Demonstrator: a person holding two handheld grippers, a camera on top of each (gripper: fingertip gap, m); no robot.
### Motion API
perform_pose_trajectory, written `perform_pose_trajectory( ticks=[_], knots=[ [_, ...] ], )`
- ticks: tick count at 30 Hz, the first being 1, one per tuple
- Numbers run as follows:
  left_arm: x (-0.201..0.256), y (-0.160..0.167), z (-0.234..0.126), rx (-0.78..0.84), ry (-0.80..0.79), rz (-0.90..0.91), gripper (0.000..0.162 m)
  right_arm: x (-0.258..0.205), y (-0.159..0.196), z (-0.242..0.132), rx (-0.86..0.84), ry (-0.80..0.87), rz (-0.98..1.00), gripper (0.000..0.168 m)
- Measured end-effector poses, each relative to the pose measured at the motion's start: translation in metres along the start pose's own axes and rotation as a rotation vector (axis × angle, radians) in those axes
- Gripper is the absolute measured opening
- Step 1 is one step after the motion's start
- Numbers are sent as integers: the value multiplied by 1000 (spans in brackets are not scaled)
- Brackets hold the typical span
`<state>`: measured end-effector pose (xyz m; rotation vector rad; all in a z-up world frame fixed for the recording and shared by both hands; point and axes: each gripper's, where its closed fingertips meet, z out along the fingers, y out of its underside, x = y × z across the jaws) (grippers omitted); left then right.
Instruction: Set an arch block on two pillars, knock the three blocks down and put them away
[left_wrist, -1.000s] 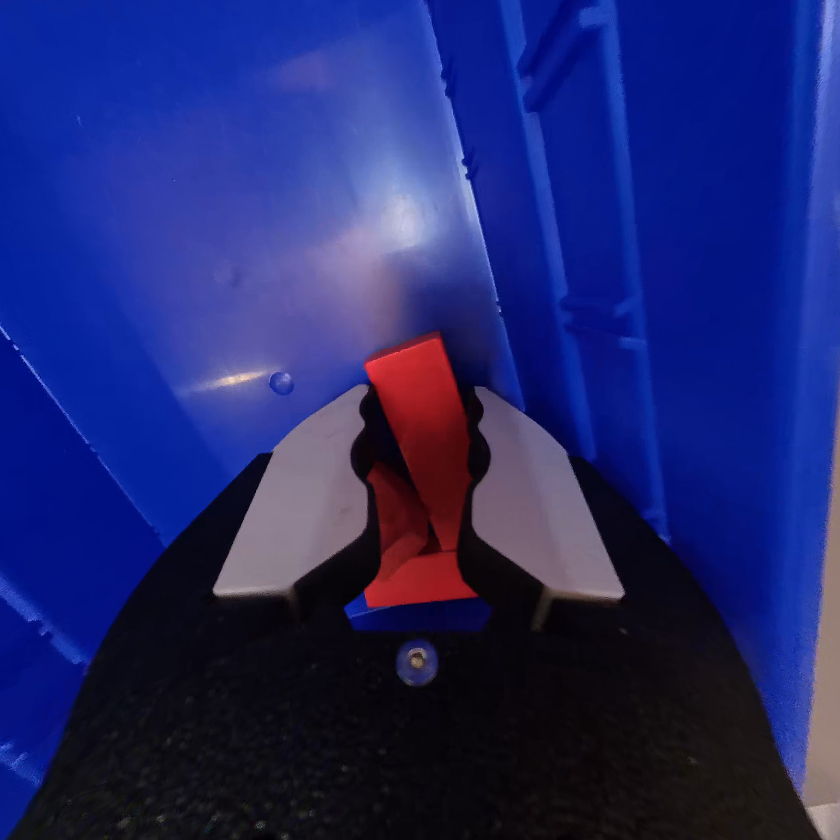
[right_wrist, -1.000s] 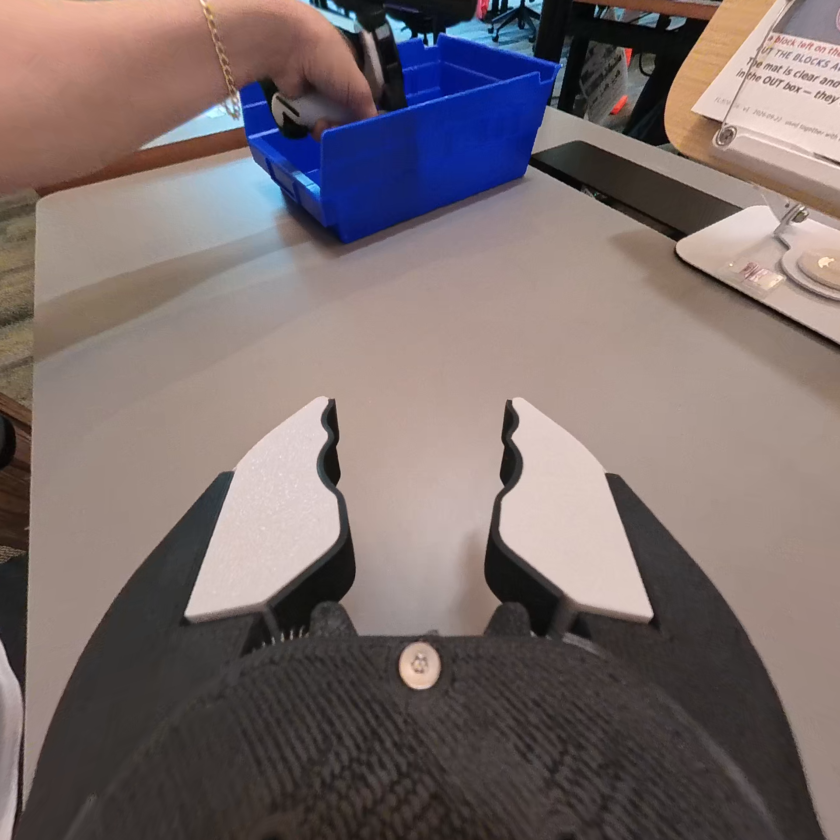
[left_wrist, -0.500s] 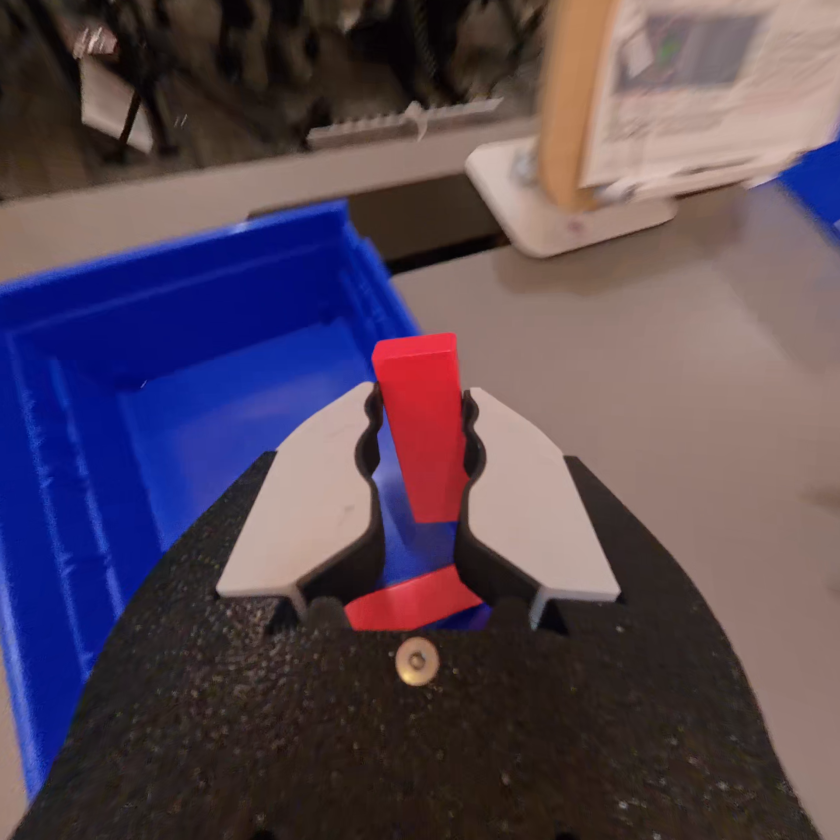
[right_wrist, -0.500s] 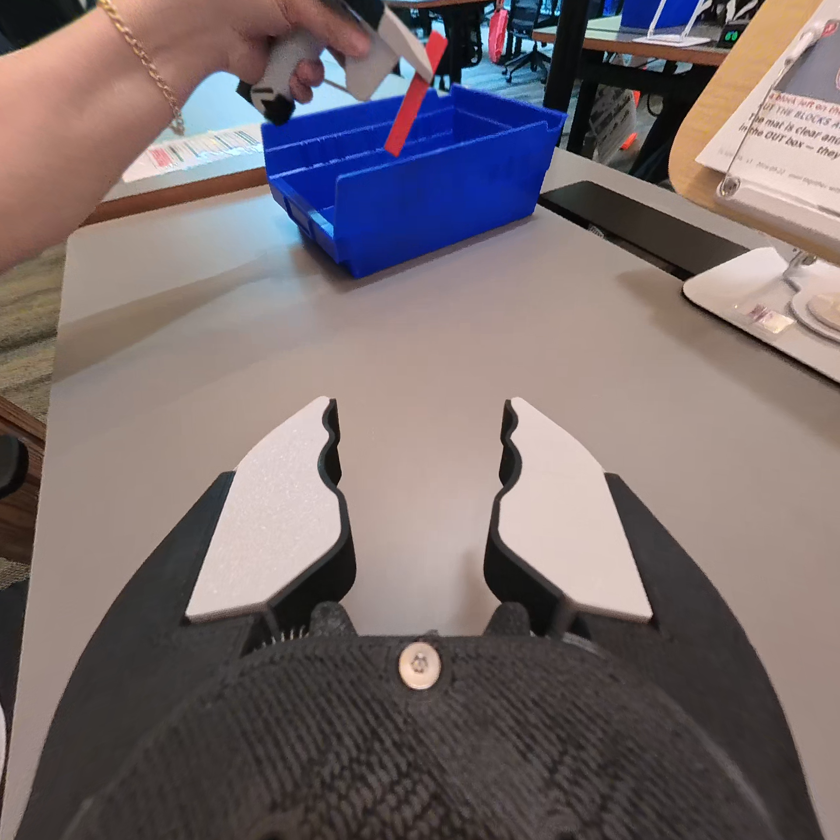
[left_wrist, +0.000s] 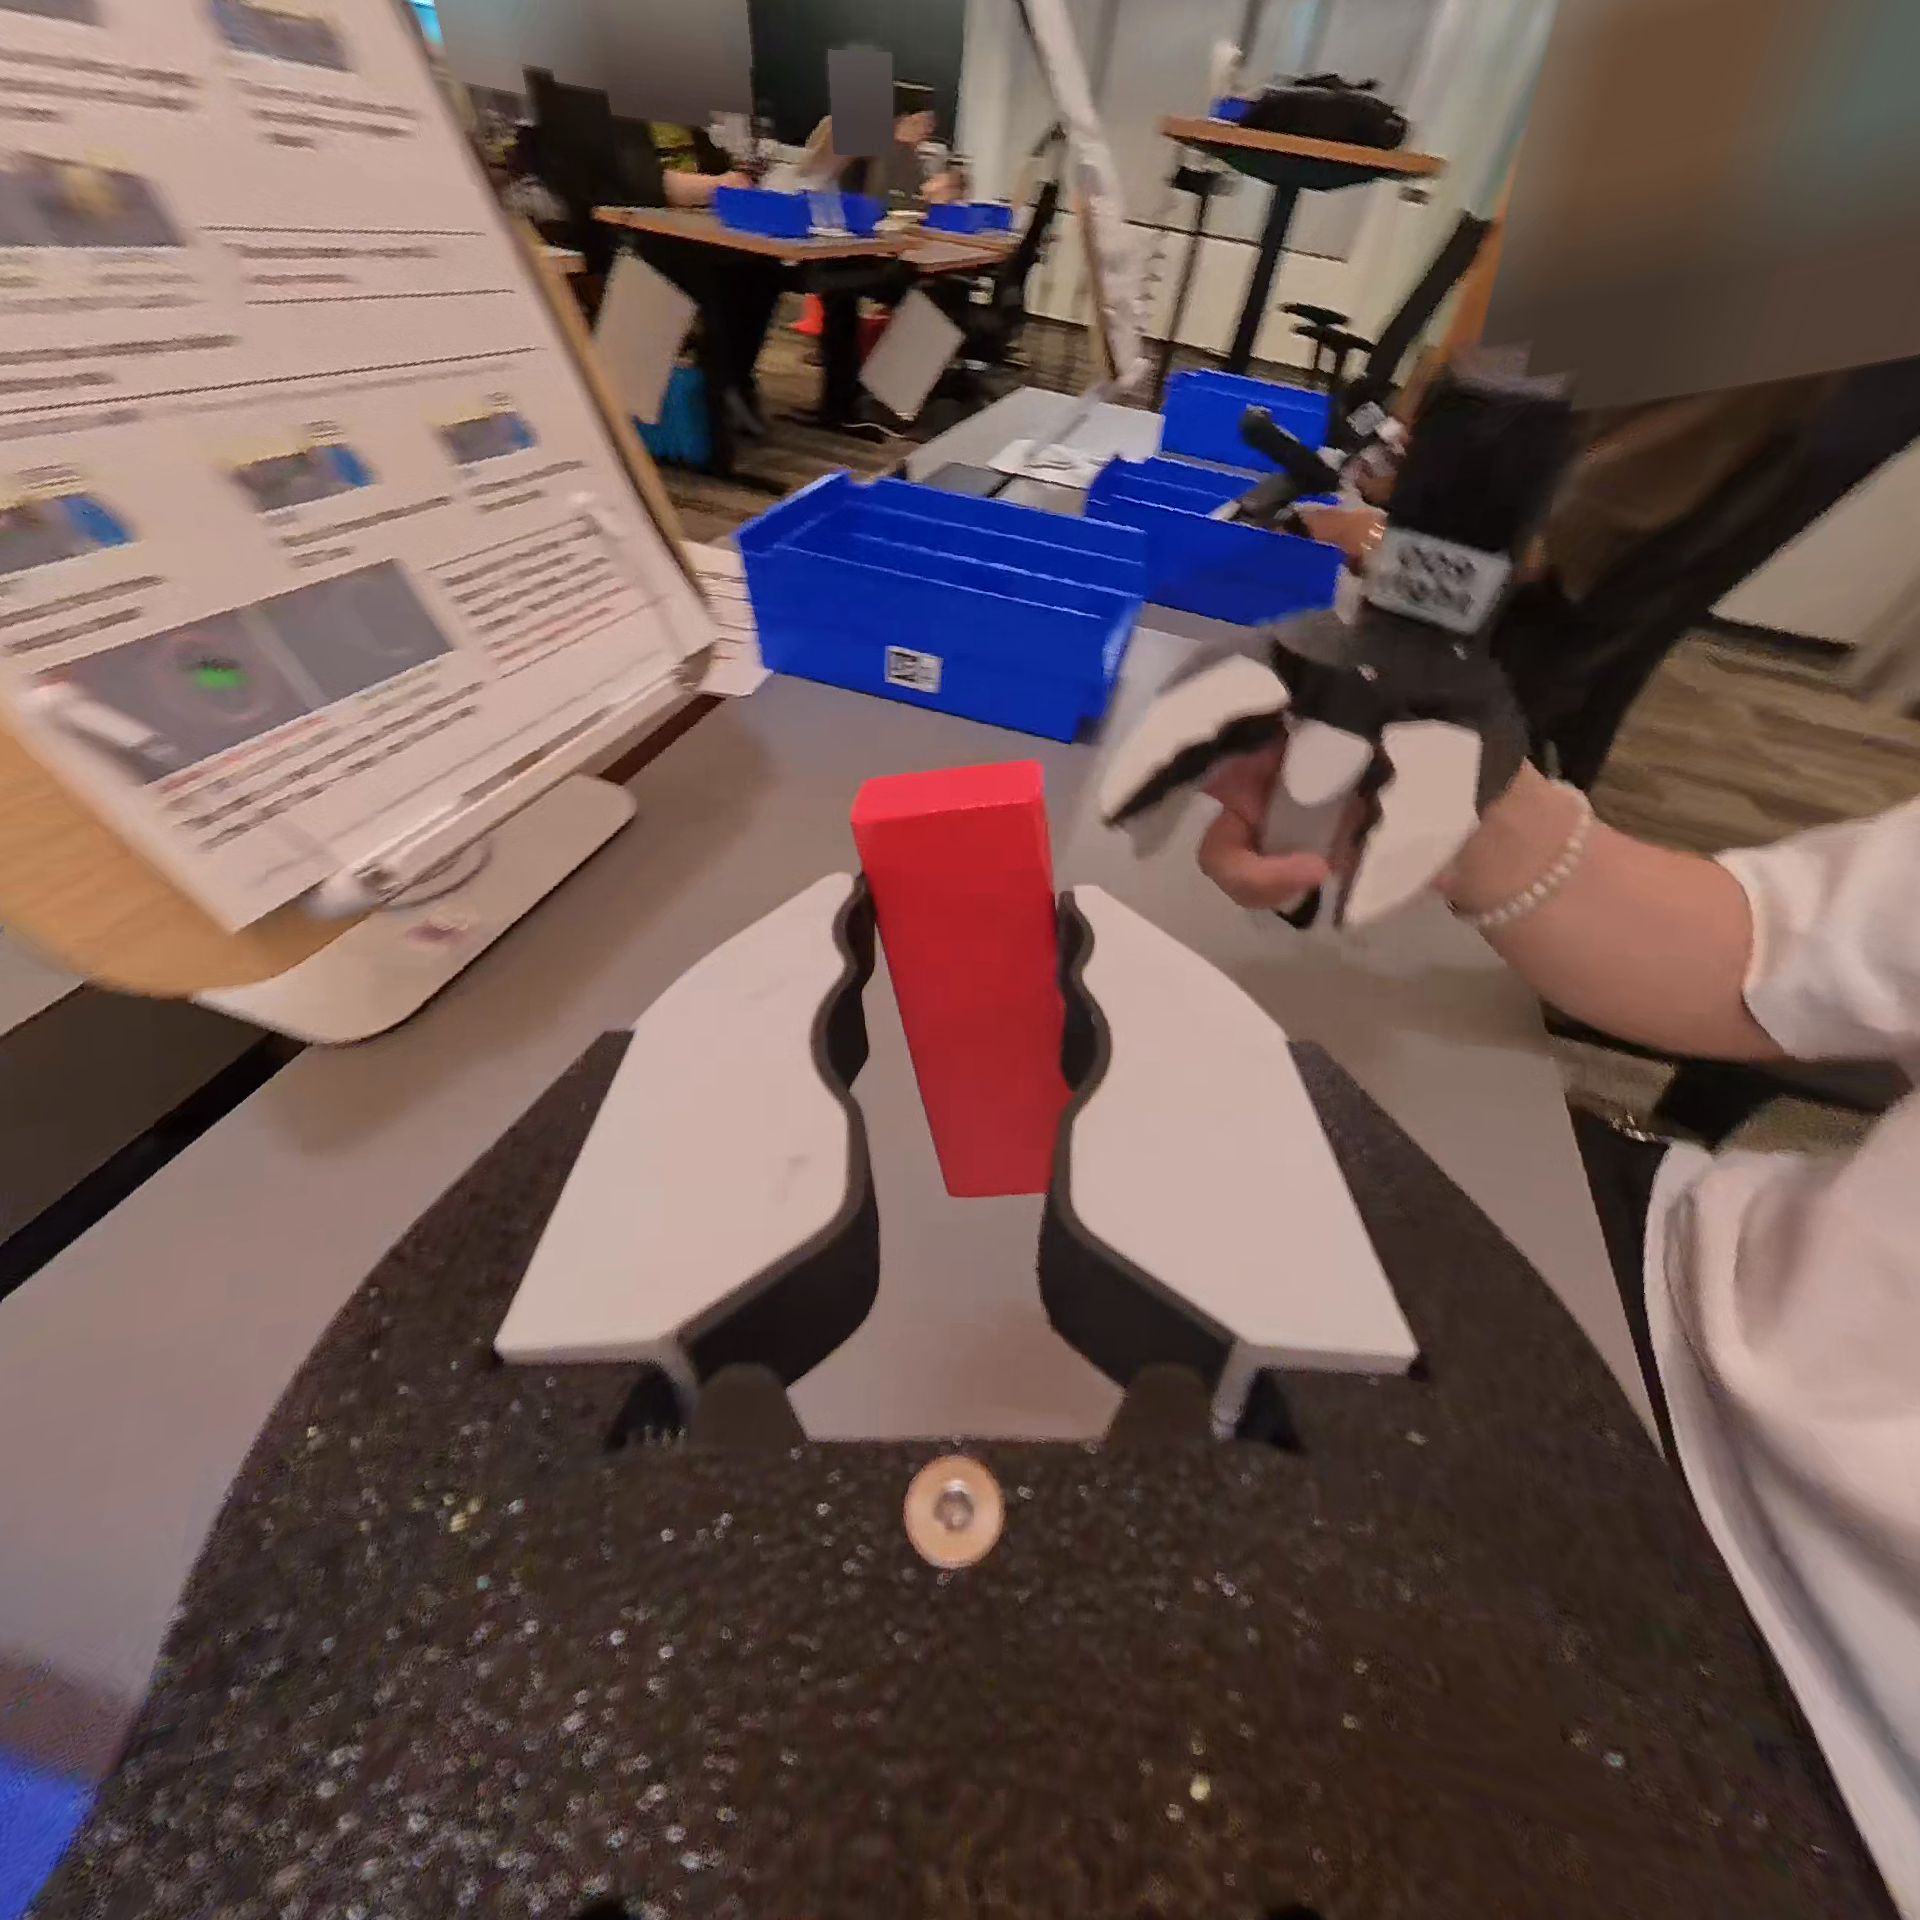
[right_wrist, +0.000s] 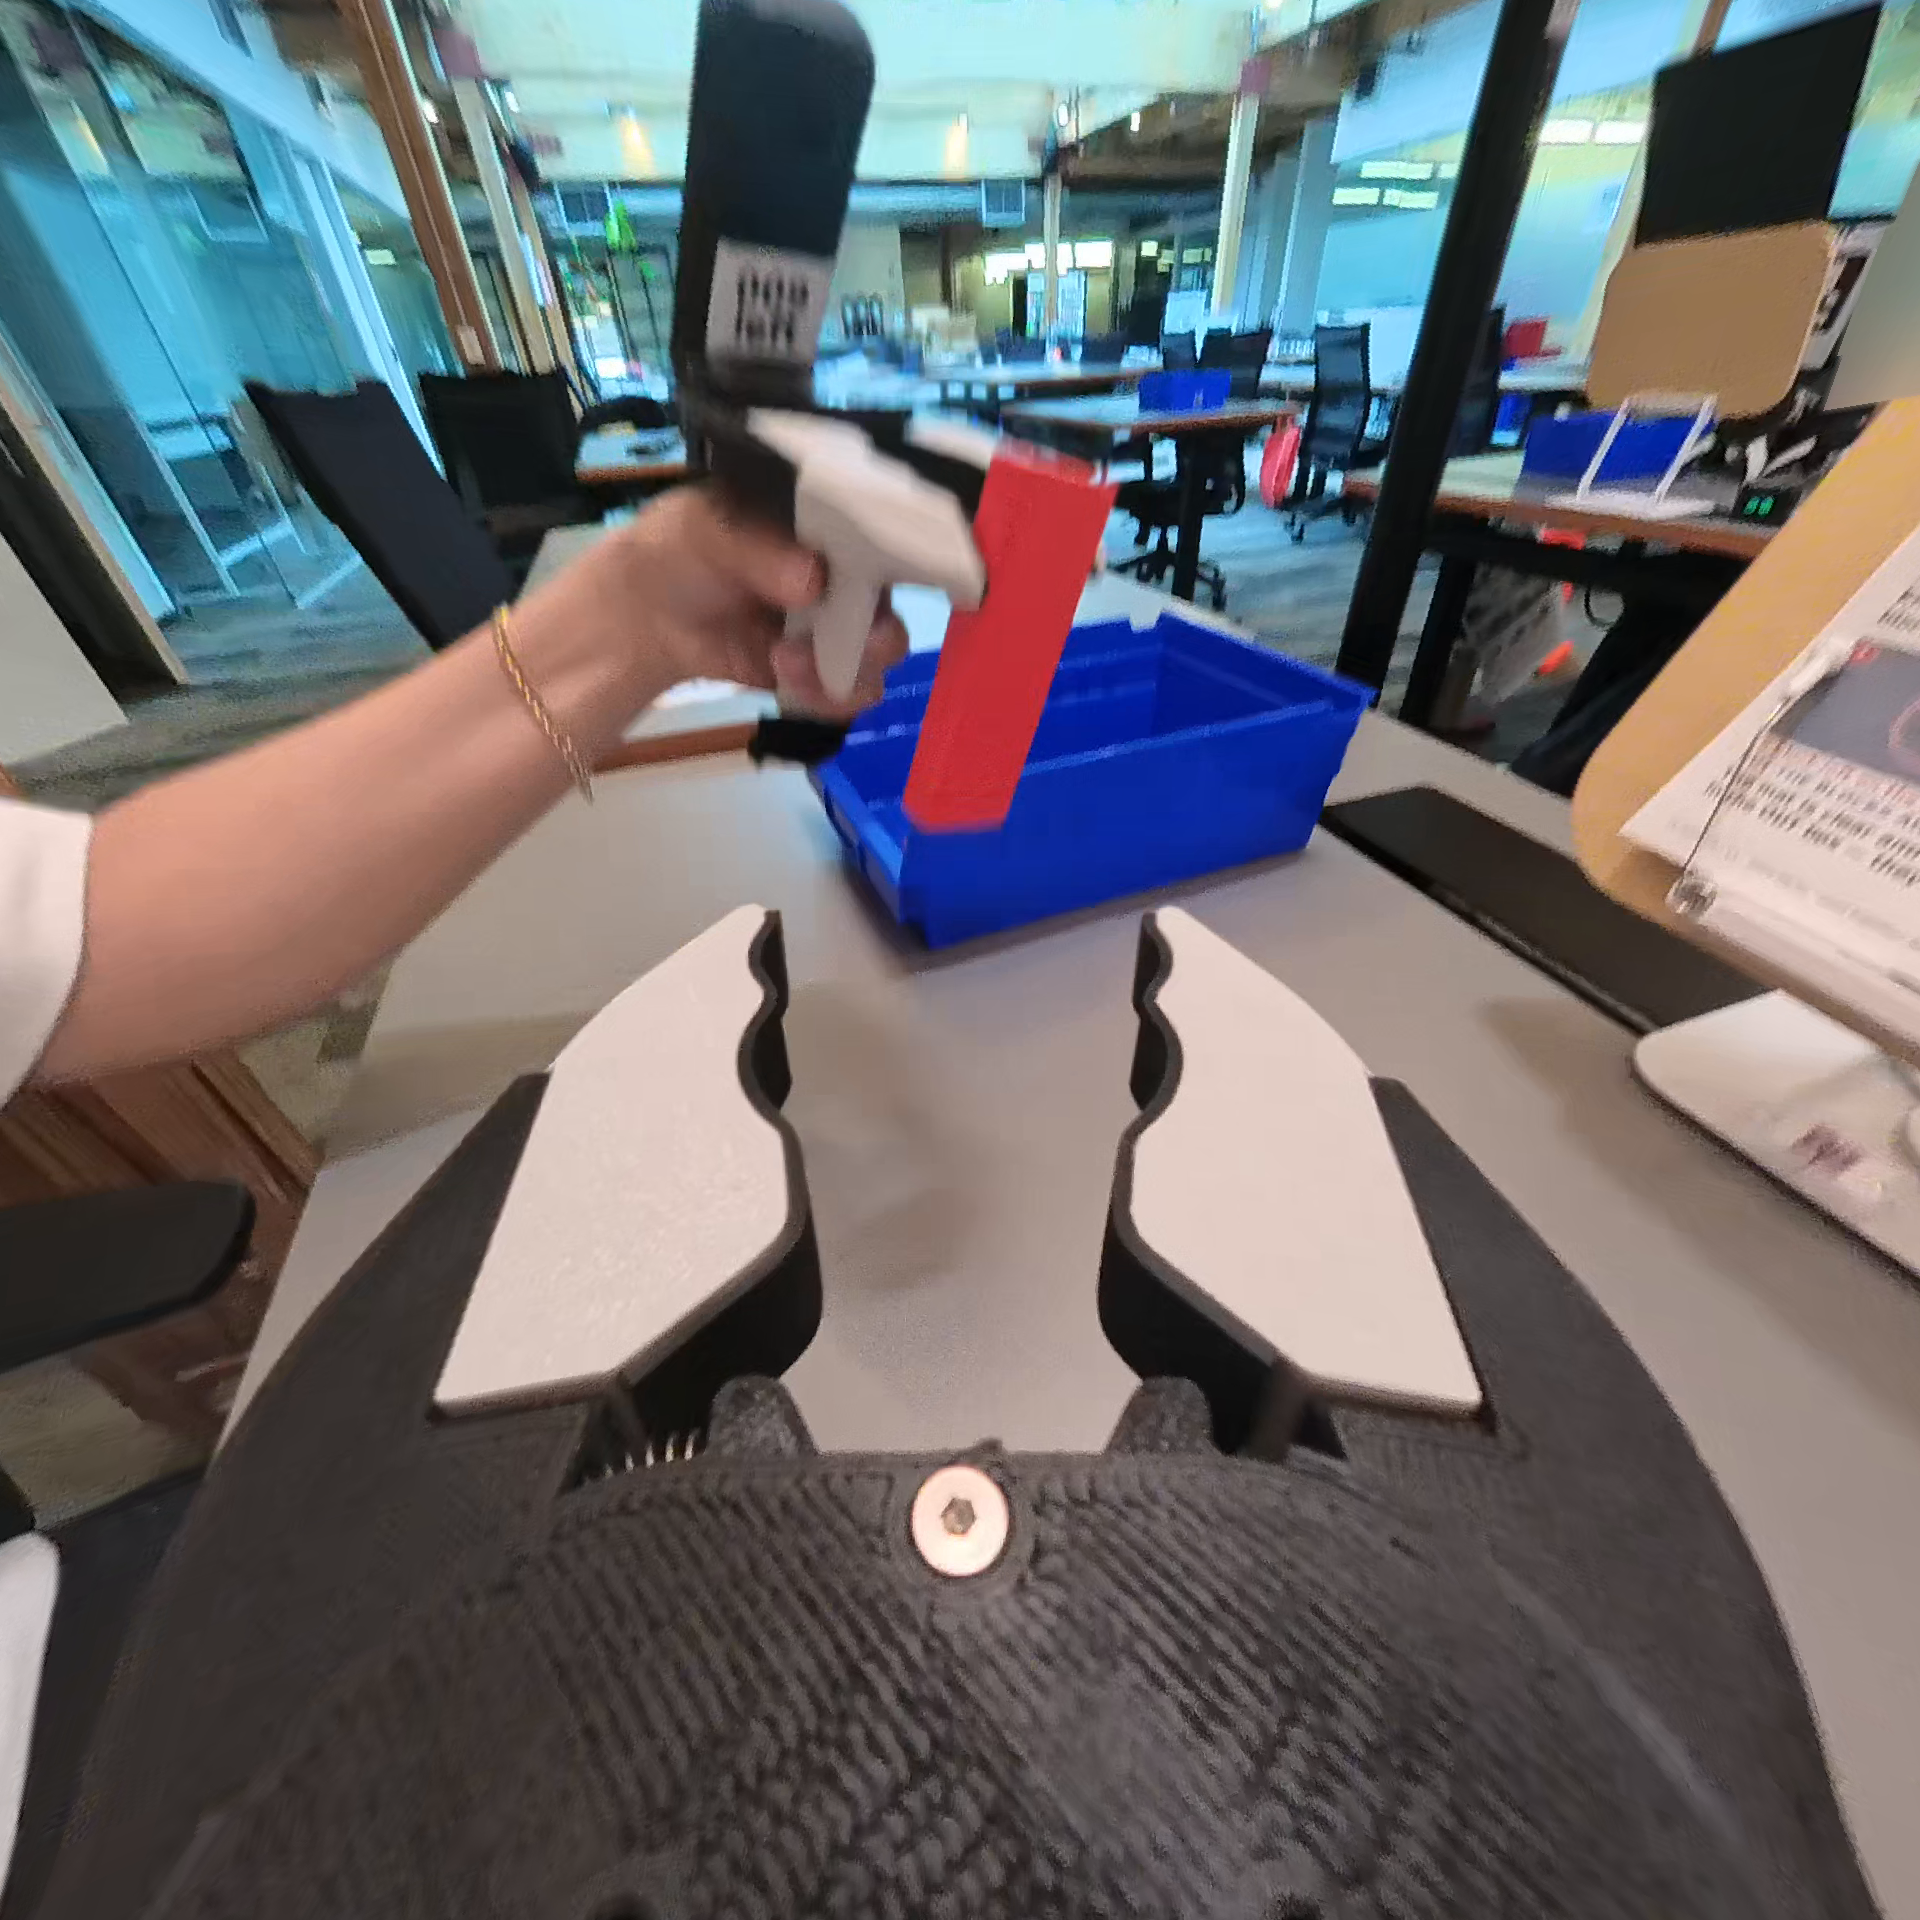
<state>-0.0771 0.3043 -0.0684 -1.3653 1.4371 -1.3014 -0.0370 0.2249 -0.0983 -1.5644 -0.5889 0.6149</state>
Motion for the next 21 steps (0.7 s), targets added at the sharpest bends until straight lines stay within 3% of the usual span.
perform_pose_trajectory(
  ticks=[4,10,21],
  knots=[
    [36,8,31,-25,133,93,33,1,-34,-5,100,-61,-21,55],
    [68,13,61,-72,227,209,33,-4,-40,-5,88,-154,-27,44],
    [91,16,77,-99,306,296,33,0,-24,-18,-141,-181,-116,50]
  ],
)
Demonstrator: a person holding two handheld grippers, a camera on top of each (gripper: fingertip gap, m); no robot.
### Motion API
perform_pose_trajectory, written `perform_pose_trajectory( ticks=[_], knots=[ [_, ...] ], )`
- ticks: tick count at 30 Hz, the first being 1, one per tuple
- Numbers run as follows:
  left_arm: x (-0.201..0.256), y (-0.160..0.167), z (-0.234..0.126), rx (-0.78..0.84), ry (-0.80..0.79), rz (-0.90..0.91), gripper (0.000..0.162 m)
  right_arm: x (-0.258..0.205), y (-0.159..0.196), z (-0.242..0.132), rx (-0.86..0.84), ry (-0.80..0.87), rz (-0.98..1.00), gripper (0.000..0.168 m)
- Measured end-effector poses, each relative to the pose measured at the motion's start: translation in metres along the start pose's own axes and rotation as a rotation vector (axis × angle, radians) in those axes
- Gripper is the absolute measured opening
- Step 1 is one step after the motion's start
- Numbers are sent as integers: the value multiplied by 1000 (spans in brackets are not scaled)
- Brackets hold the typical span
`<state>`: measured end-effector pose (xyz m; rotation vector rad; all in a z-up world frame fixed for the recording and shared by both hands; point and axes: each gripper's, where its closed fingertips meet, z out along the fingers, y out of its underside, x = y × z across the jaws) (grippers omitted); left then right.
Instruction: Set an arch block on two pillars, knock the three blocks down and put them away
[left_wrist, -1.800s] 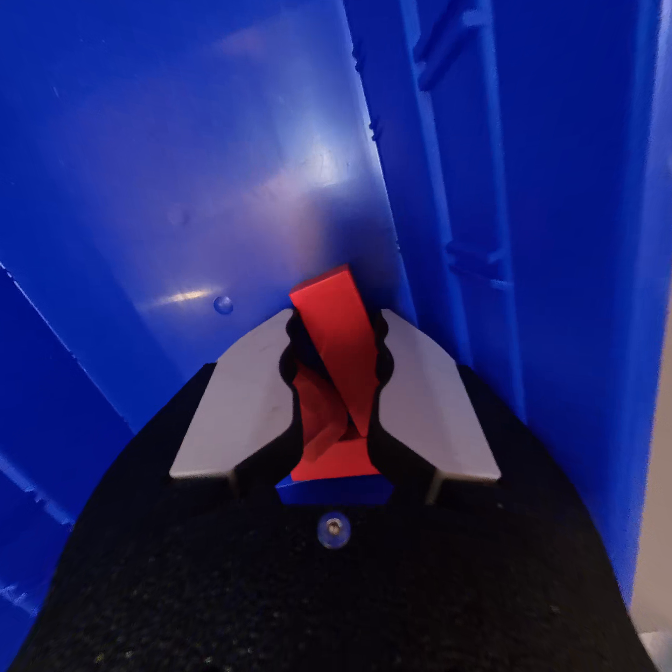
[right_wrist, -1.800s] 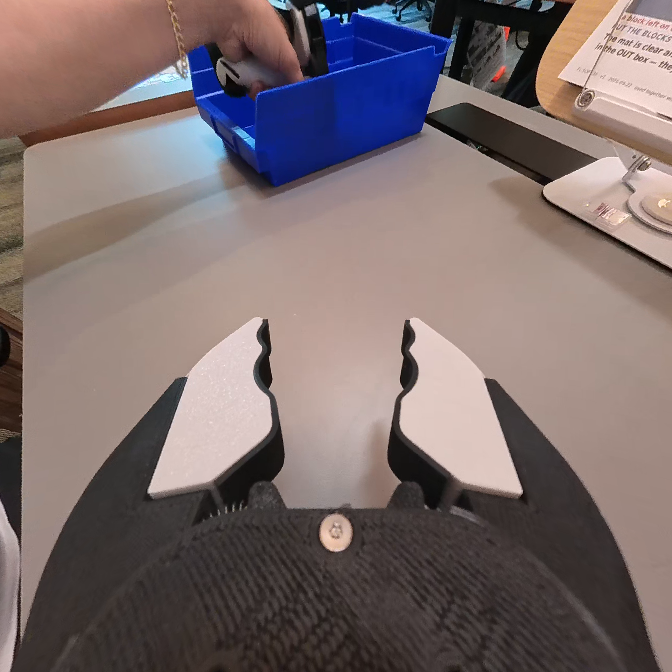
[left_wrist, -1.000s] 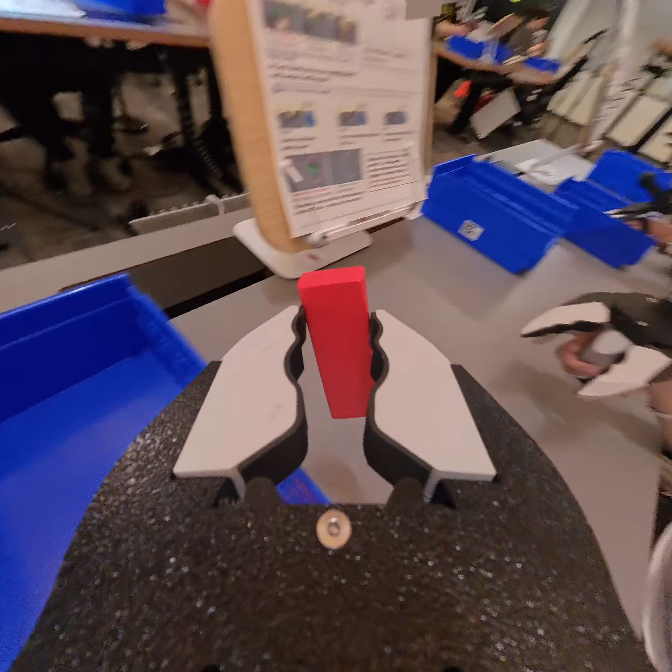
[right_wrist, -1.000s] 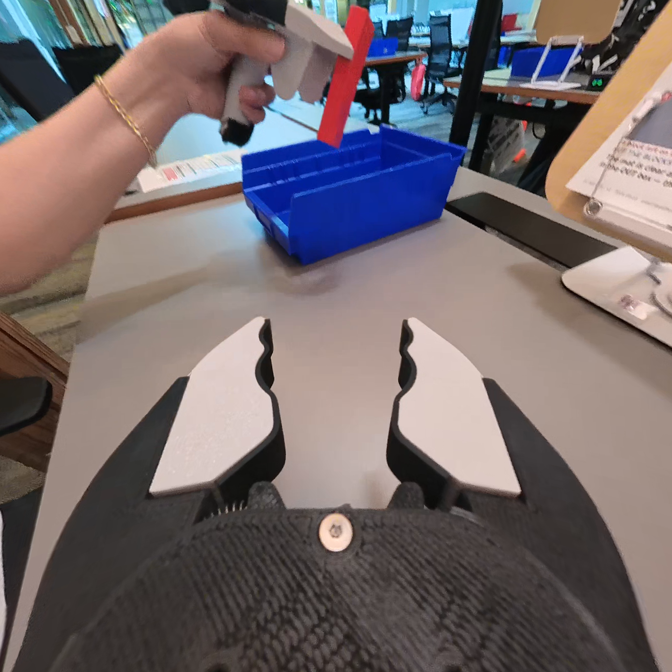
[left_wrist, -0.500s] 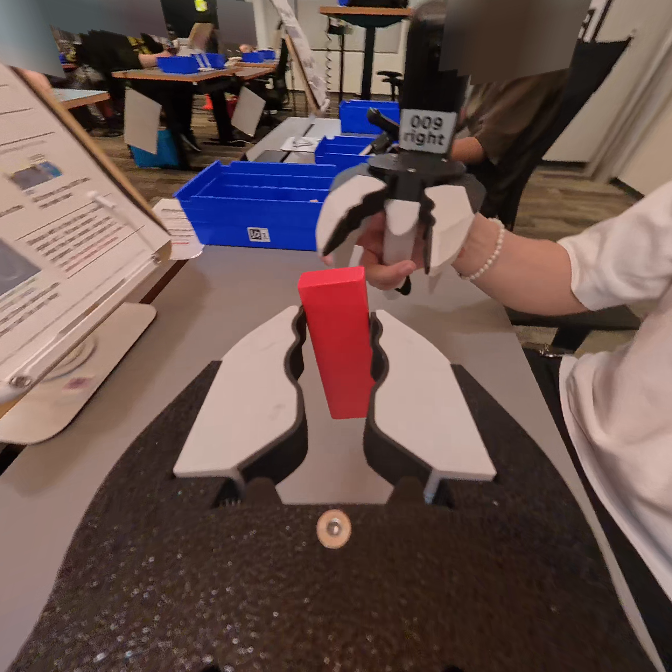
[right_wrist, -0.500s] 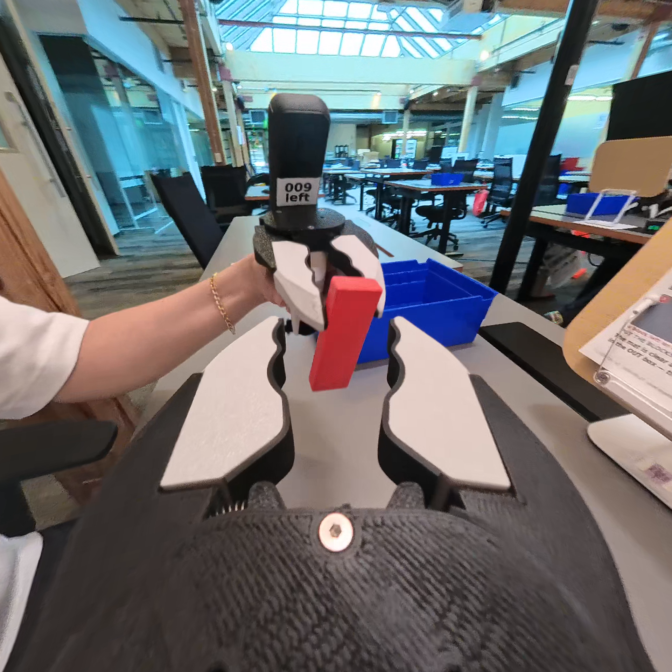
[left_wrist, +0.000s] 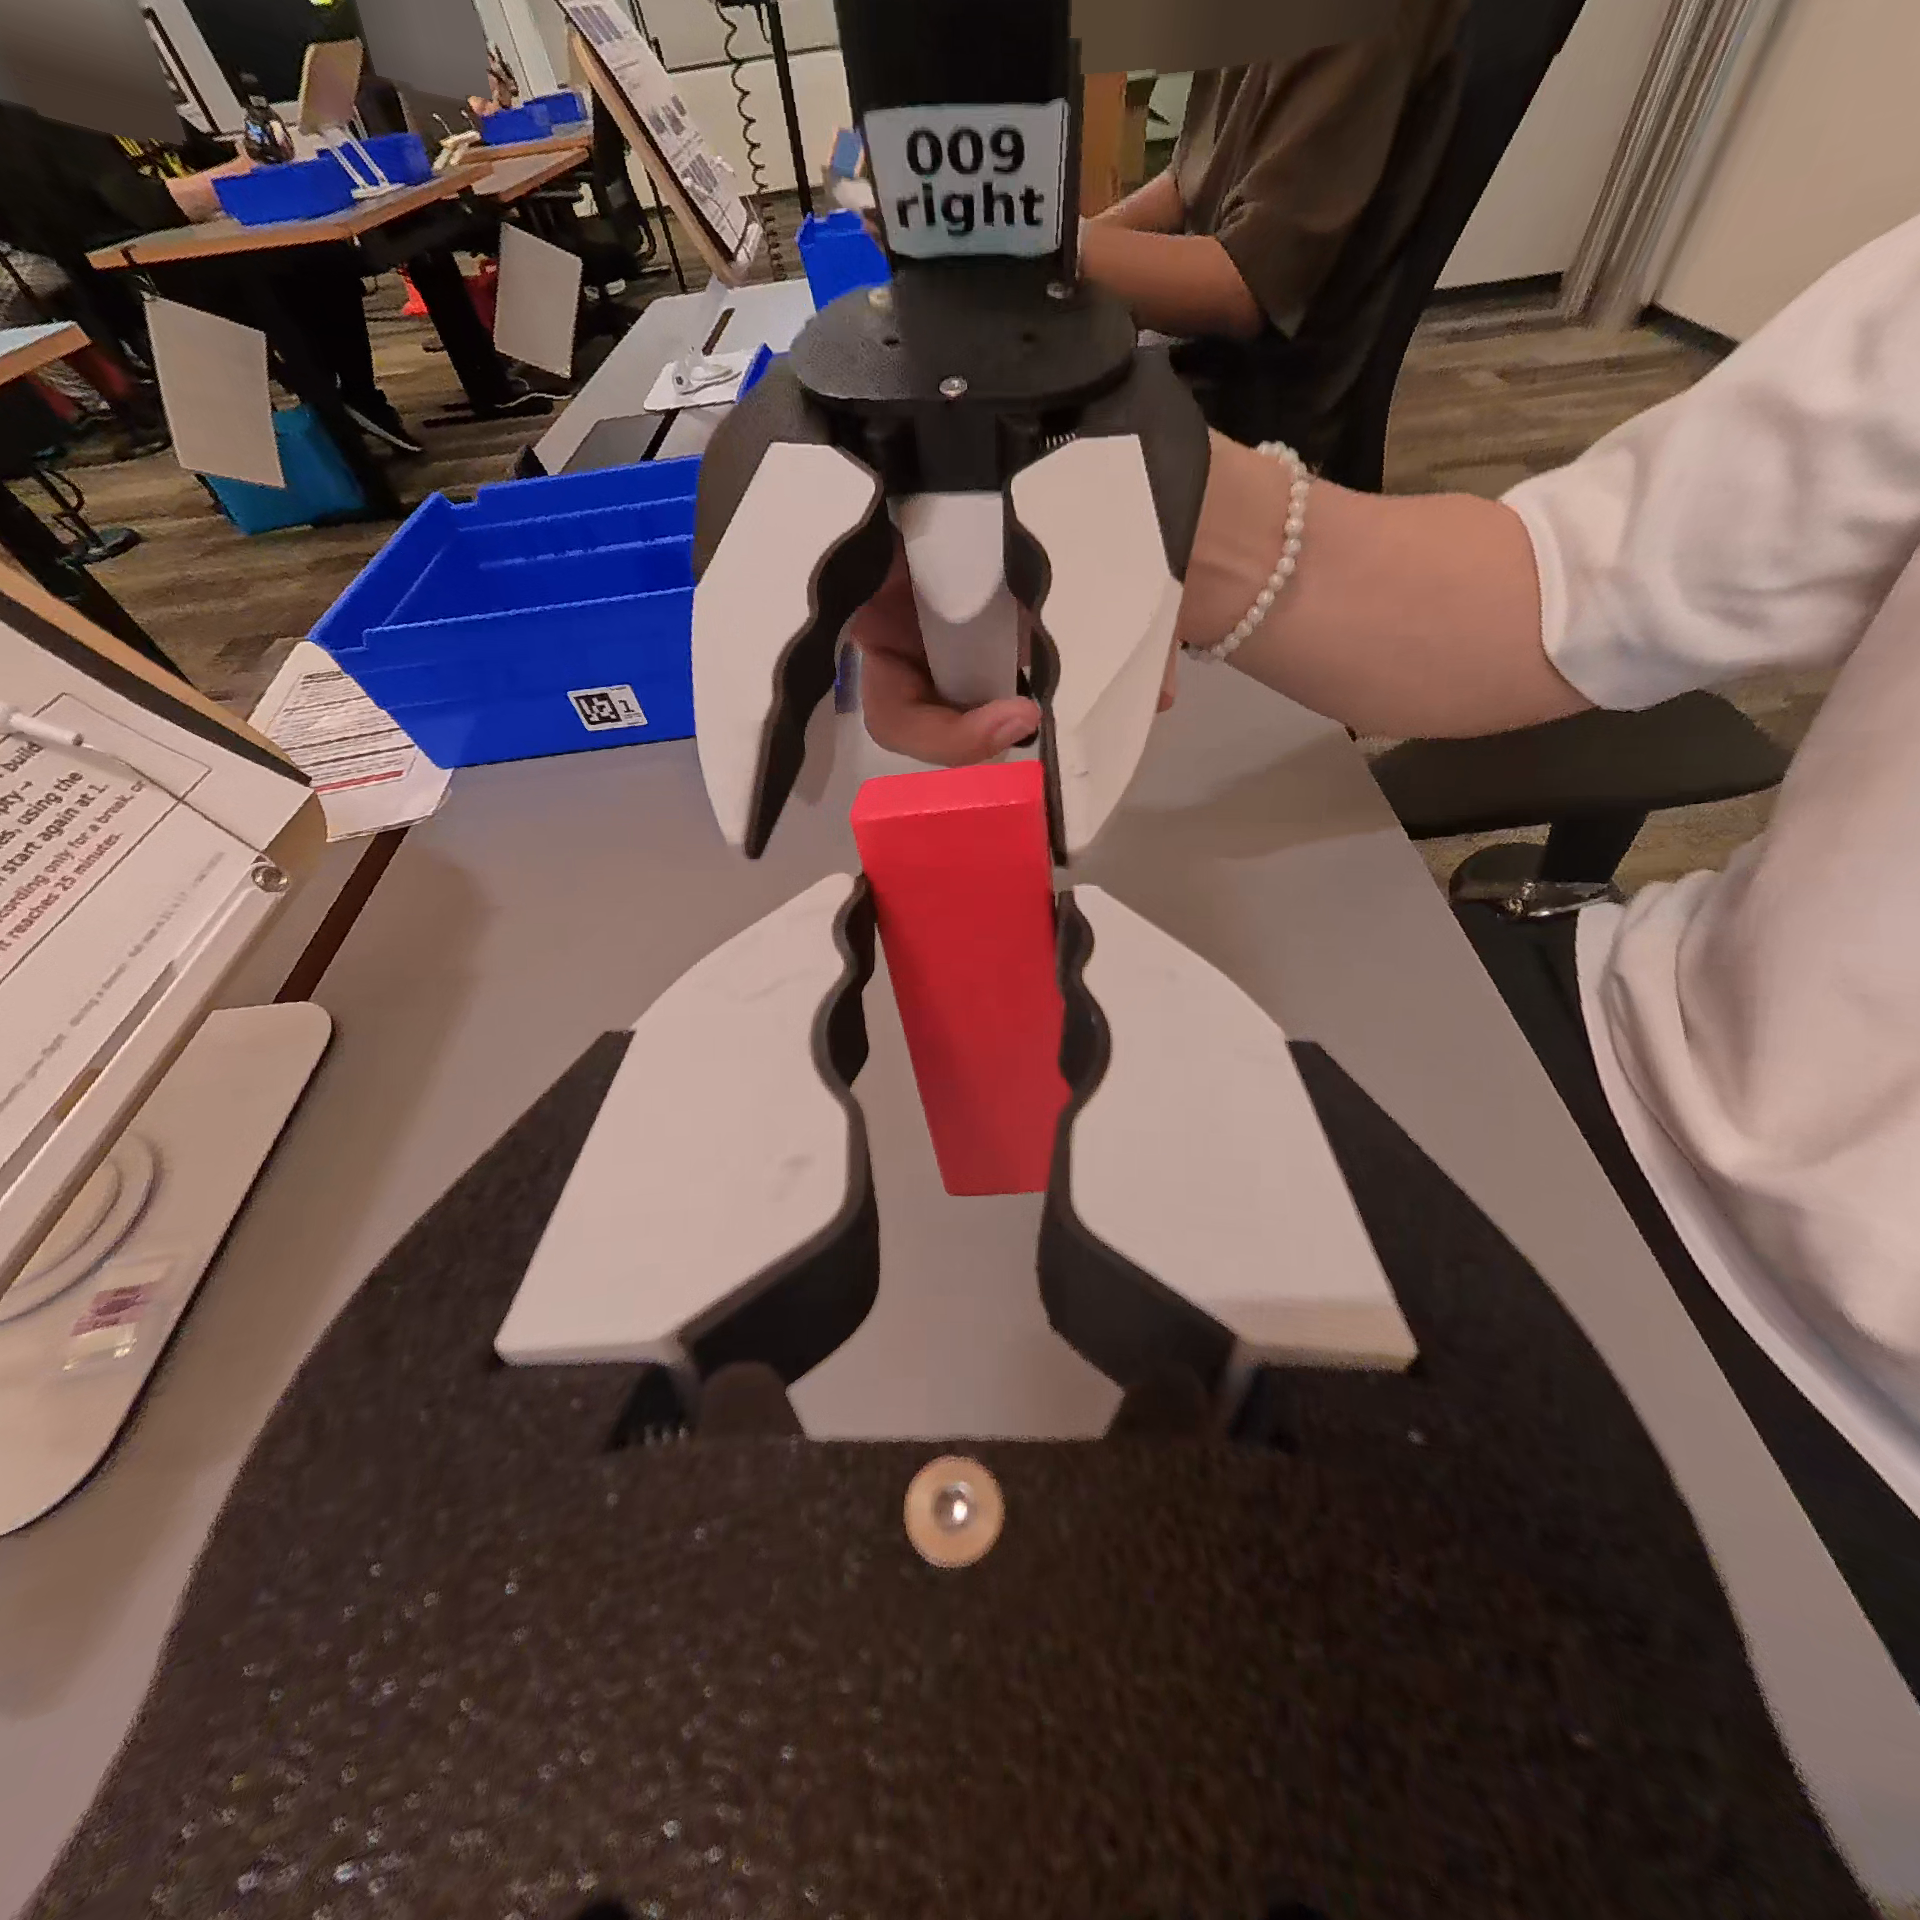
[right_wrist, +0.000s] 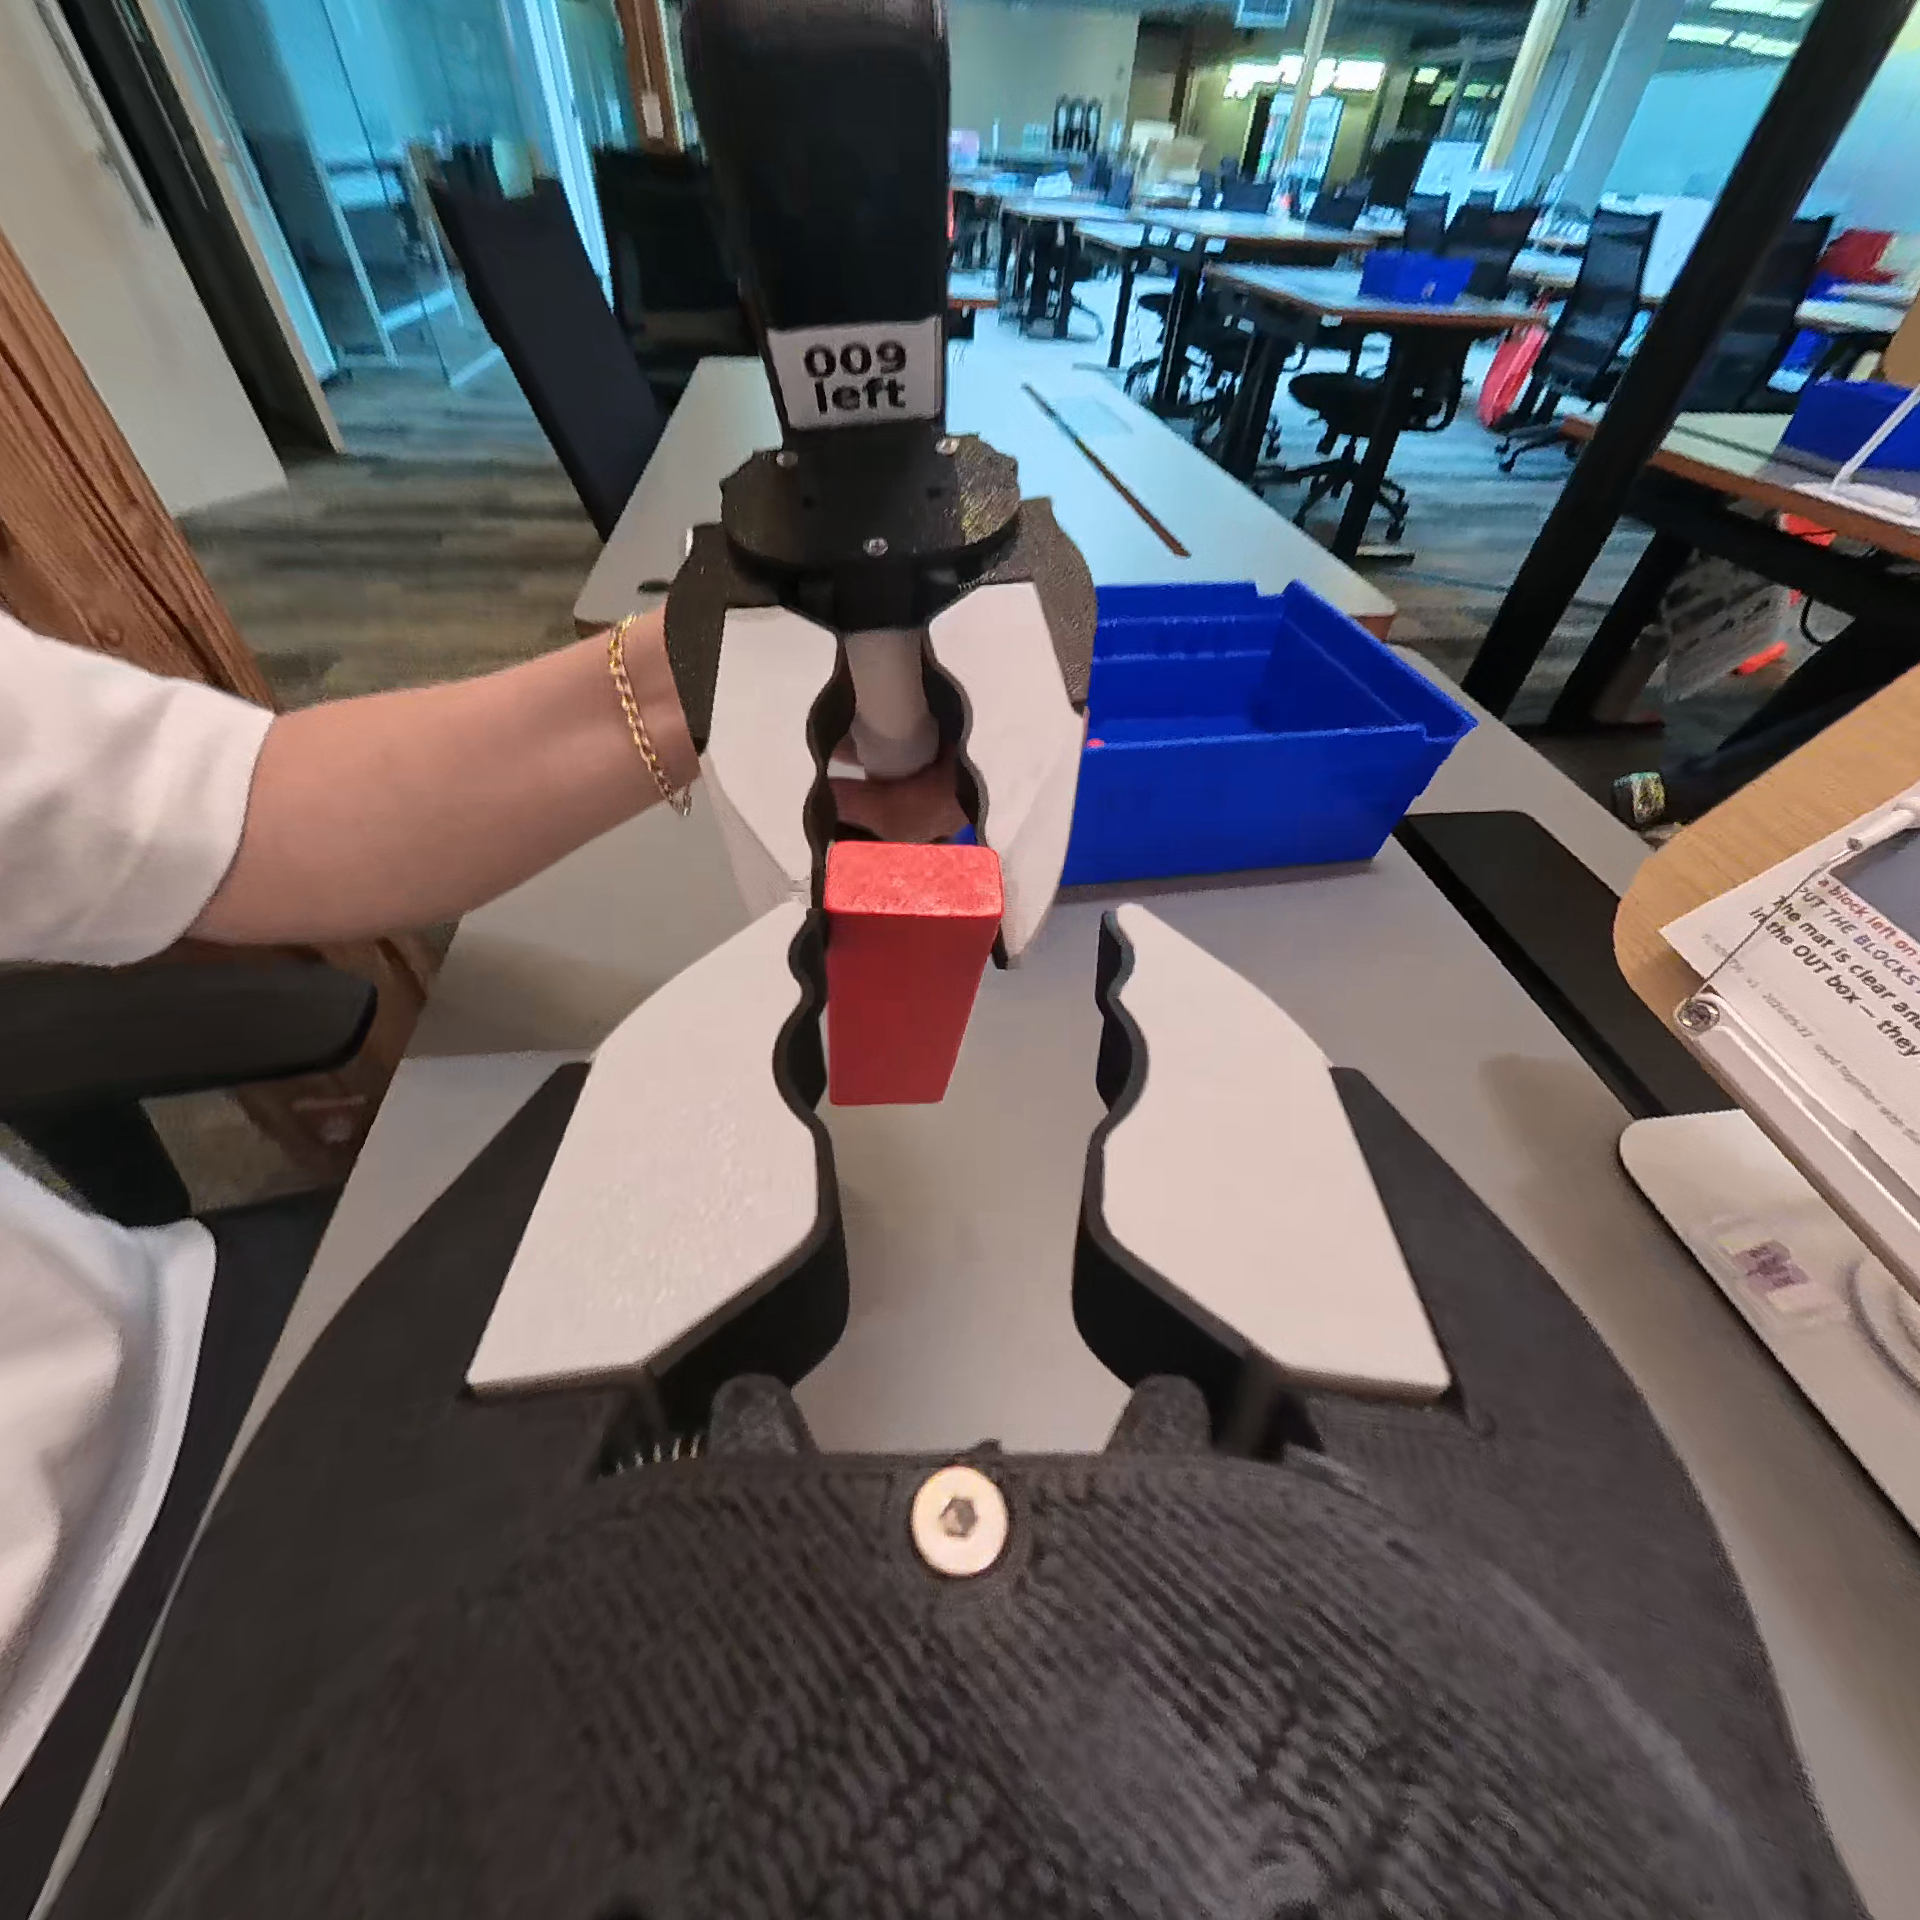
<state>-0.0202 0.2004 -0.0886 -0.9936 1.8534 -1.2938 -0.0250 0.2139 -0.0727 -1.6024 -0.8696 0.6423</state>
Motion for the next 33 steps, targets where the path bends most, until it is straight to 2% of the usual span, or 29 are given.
perform_pose_trajectory(
  ticks=[4,7,14,19,23,28,33],
  knots=[
    [0,2,7,-22,4,13,33,-4,4,-1,-57,-19,-32,47],
    [0,2,10,-22,3,12,33,-6,5,-4,-73,-22,-52,35],
    [-2,4,16,-16,-9,9,33,-4,9,-7,-113,-28,-38,33],
    [-15,9,21,-11,-136,-17,33,12,14,-15,-163,37,-34,33],
    [-24,26,22,-59,-259,-63,45,34,19,-32,-215,53,-25,33],
    [-17,43,20,-50,-370,-114,45,72,57,-63,-327,33,-166,33],
    [1,59,20,12,-426,-159,39,102,106,-83,-385,33,-150,33]
  ],
)
